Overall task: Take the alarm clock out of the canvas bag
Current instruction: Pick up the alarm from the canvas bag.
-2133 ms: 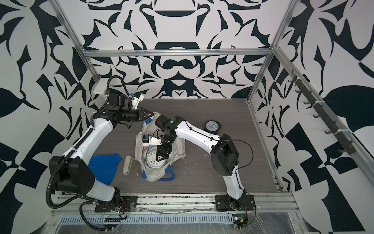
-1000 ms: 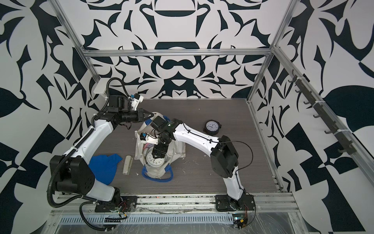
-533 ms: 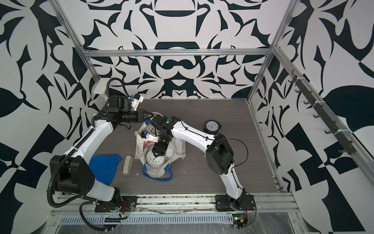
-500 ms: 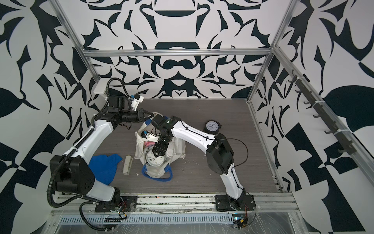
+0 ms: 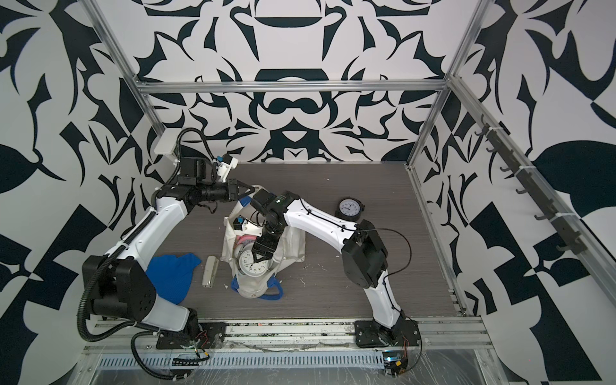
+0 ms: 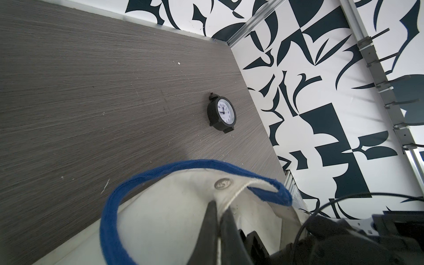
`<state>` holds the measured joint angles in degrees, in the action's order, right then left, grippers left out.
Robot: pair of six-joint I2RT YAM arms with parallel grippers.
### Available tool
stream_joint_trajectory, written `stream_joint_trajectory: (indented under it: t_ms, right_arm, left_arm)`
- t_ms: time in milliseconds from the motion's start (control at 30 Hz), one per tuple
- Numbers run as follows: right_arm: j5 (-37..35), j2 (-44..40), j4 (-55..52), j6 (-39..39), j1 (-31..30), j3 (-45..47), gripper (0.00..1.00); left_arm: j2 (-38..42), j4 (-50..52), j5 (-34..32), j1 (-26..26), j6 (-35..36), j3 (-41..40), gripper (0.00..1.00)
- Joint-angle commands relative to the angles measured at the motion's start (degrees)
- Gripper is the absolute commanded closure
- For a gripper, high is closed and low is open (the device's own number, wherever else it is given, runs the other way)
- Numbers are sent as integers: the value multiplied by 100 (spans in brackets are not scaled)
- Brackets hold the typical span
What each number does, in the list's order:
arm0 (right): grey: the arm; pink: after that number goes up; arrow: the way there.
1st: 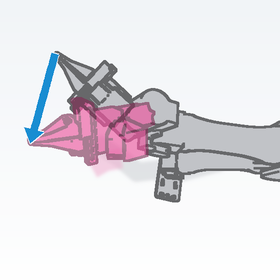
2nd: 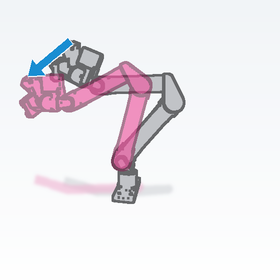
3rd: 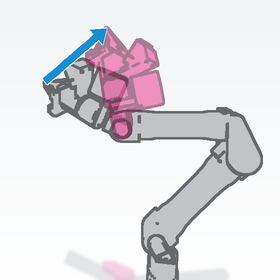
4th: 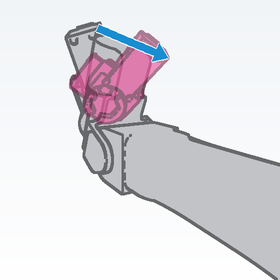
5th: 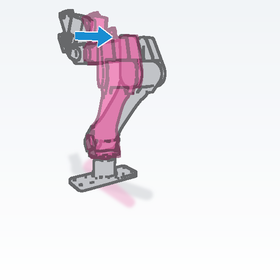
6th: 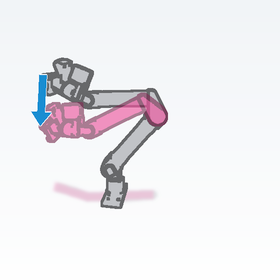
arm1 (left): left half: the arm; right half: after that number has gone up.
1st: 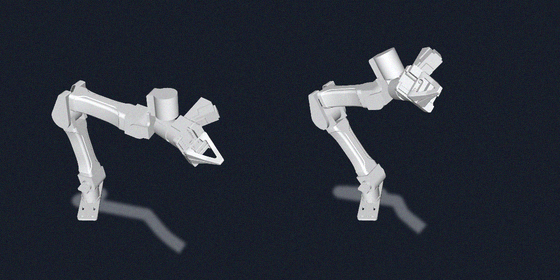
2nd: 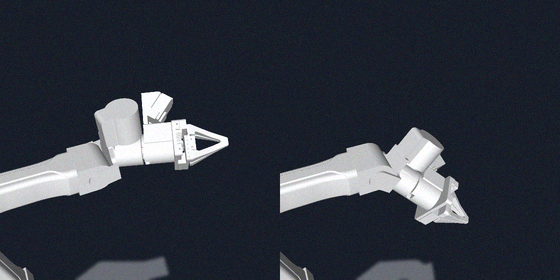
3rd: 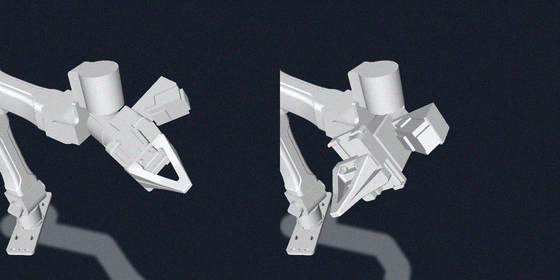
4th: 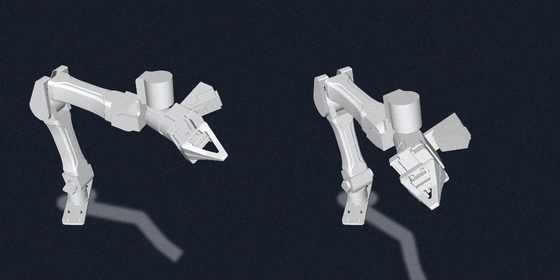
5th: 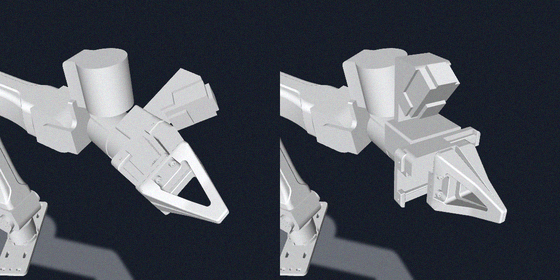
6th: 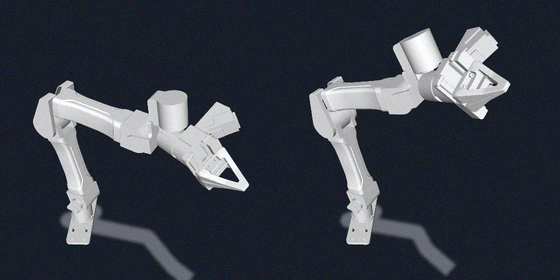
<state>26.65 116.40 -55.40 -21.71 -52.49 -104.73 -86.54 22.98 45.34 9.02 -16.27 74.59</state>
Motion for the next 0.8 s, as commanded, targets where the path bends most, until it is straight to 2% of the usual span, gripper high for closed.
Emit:
stream_joint_trajectory:
  t_ms: [0,133,233,500,767]
  right_arm:
    - [-237,-81,89,439,-252,325,22]
    - [-991,-34,517,901,-279,367,21]
    - [-1282,-84,665,1051,-297,422,20]
    - [-1131,-384,887,953,-315,534,19]
    - [-1509,-221,682,886,-288,248,13]
  left_arm:
    - [216,-370,203,-5,36,2,100]
    - [233,-382,203,-5,19,-6,100]
    - [273,-371,196,-5,10,-27,100]
    - [298,-382,179,-5,10,-77,100]
    - [328,-375,194,-5,19,-85,100]
